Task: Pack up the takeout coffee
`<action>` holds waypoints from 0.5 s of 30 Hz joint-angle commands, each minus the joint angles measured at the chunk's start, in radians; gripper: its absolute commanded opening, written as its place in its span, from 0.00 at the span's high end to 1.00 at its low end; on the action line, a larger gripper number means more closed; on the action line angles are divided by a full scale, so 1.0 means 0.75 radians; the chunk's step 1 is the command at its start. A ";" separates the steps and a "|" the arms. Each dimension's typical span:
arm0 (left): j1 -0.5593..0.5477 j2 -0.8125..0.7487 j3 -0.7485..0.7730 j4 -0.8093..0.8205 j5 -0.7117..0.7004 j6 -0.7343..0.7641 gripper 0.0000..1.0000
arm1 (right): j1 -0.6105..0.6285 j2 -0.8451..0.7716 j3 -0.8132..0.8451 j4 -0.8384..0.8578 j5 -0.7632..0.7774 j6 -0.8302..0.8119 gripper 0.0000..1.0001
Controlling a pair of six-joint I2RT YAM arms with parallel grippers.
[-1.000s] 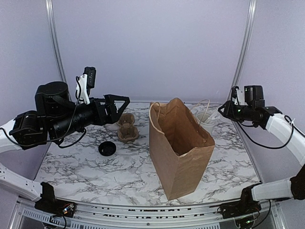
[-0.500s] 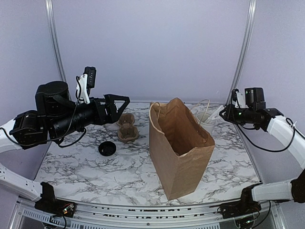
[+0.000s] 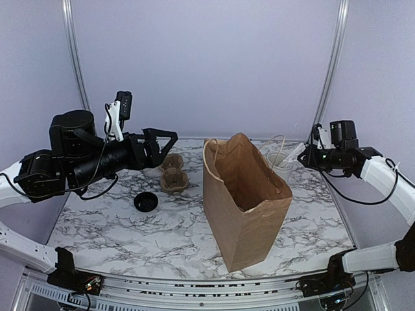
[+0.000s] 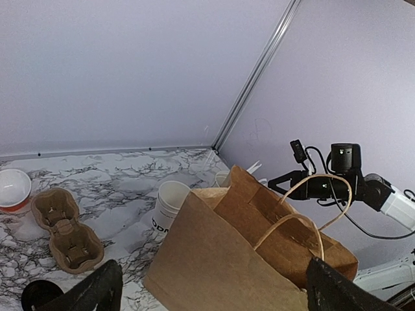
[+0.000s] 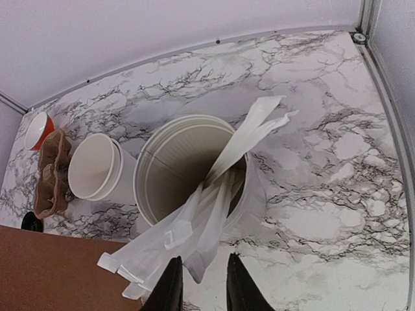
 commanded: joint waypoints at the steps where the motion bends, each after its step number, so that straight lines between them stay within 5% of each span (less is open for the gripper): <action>1: 0.010 0.016 0.004 -0.005 0.020 -0.011 0.01 | -0.011 0.028 -0.002 0.000 0.005 -0.026 0.78; 15: 0.019 0.025 0.007 -0.004 0.035 -0.015 0.01 | -0.012 0.116 0.013 0.113 0.064 -0.062 0.82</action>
